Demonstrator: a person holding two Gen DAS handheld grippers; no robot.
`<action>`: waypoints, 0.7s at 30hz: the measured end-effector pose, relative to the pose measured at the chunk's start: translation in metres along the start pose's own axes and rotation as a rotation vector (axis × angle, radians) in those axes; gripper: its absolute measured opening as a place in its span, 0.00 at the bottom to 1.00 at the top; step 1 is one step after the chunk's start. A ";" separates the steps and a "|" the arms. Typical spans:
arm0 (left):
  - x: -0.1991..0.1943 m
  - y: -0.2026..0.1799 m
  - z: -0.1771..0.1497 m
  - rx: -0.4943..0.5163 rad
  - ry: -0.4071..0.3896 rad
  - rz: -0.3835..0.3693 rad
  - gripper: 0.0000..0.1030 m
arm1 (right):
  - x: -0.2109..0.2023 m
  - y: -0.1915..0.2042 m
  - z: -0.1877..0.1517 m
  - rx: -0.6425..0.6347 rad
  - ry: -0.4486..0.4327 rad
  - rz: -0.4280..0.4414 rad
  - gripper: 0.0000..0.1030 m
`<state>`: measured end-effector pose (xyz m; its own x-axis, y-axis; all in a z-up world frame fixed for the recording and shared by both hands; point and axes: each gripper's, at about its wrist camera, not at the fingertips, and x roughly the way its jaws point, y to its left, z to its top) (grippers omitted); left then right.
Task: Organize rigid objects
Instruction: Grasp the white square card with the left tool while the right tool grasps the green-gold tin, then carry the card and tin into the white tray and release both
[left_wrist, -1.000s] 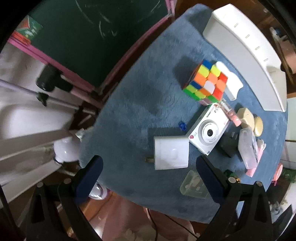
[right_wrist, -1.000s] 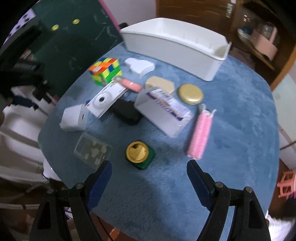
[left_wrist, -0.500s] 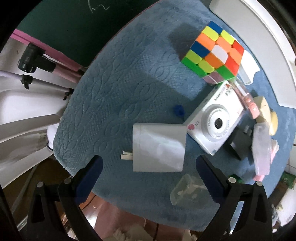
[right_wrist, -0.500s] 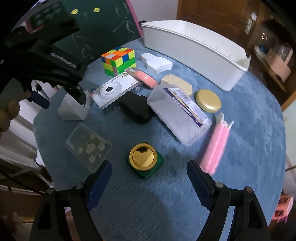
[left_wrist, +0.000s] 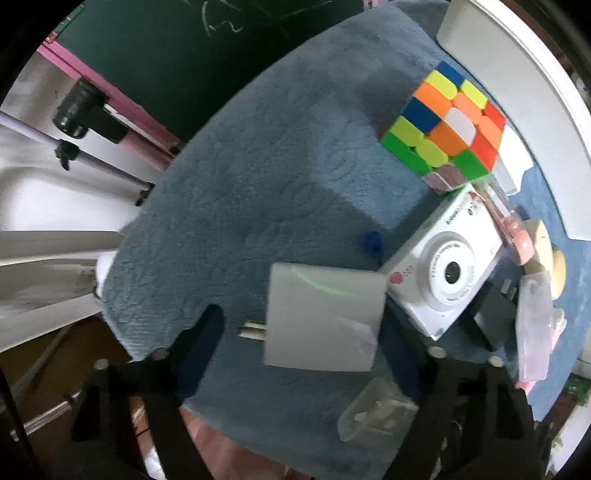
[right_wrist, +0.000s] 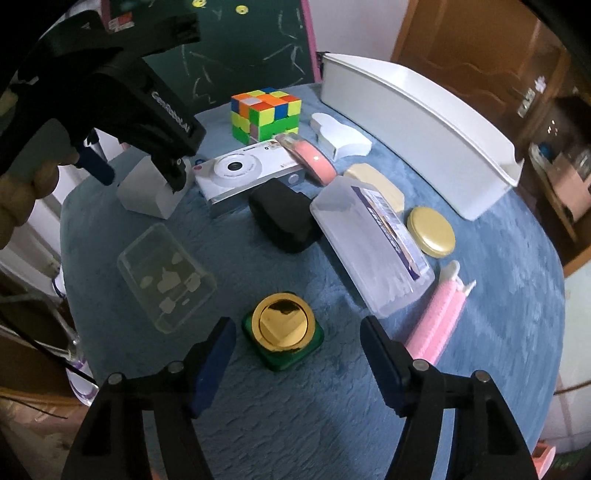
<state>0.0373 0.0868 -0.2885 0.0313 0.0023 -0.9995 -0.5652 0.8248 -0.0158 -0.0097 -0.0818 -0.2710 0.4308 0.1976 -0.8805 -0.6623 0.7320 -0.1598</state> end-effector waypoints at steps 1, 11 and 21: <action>0.001 0.001 -0.002 -0.003 -0.005 -0.009 0.74 | 0.001 0.000 0.001 -0.010 -0.003 -0.002 0.67; 0.003 0.002 -0.009 -0.014 -0.028 0.001 0.73 | 0.001 0.009 0.003 -0.078 0.008 0.044 0.45; -0.041 0.007 -0.018 0.000 -0.035 -0.001 0.73 | -0.036 -0.006 0.020 -0.010 -0.006 0.076 0.45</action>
<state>0.0171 0.0825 -0.2477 0.0606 0.0218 -0.9979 -0.5654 0.8246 -0.0163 -0.0090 -0.0807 -0.2296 0.3826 0.2561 -0.8877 -0.6993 0.7082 -0.0971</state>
